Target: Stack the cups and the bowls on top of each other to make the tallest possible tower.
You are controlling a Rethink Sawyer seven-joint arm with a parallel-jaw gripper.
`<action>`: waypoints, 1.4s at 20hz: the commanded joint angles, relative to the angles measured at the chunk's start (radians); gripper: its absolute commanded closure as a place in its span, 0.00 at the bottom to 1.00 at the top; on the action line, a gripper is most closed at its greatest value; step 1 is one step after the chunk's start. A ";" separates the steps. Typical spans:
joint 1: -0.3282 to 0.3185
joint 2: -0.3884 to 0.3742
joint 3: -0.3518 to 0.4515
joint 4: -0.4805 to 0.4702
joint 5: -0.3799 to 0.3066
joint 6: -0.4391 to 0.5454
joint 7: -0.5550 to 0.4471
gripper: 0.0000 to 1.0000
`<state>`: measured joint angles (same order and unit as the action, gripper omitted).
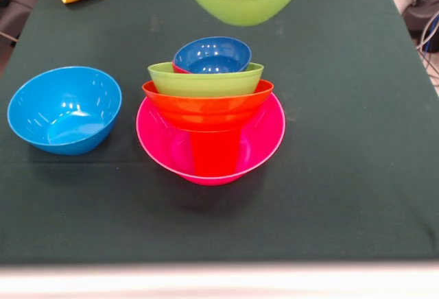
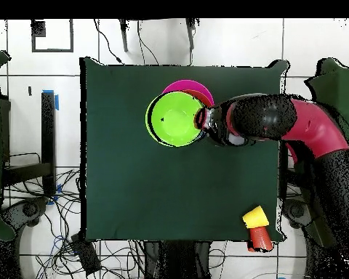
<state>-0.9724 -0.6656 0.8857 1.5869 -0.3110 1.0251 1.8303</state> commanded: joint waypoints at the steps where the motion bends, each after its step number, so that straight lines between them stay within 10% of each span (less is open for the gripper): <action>1: -0.003 0.091 0.023 -0.094 -0.099 0.110 -0.403 1.00; 28: -0.036 0.158 0.016 -0.104 -0.175 0.056 -0.431 1.00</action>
<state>-1.0356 -0.5484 0.8920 1.5240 -0.4041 1.0460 1.7124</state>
